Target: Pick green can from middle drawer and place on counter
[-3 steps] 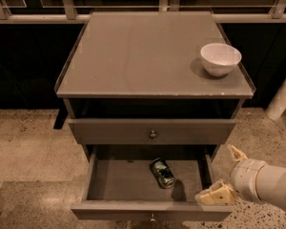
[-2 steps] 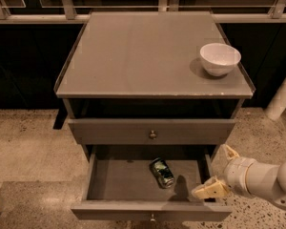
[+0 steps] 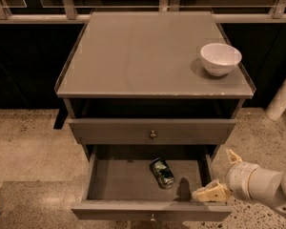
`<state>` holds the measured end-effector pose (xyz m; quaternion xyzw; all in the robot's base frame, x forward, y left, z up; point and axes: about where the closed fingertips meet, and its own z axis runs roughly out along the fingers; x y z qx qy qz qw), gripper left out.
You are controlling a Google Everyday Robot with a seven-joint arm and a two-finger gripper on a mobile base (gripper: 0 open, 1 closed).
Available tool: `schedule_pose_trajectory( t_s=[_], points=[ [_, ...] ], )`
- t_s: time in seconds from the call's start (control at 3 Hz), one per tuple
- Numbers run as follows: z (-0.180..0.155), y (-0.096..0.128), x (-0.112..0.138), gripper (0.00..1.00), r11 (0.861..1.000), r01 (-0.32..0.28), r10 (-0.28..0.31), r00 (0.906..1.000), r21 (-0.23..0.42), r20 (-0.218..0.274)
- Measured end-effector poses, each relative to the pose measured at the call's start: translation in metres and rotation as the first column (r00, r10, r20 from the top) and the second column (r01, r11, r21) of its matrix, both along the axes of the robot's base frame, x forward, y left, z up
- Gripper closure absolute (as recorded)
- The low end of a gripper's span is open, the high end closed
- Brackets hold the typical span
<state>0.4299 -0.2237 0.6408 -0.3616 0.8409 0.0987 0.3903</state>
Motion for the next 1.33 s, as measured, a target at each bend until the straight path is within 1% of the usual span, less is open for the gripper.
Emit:
schedule_pose_trajectory(
  t_s=[0.33,0.67,1.0,1.33],
  points=[
    [-0.031,0.007,-0.004,0.0,0.998,0.033,-0.031,0.999,0.061,-0.031],
    [-0.066,0.014,-0.004,0.0,0.994,0.064,-0.059,0.9966,0.088,-0.057],
    [-0.126,0.032,0.023,0.0,0.996,0.057,-0.049,0.9923,0.073,-0.114],
    [-0.125,0.031,0.023,0.0,0.996,0.065,-0.057,0.9922,0.069,-0.111]
  ],
)
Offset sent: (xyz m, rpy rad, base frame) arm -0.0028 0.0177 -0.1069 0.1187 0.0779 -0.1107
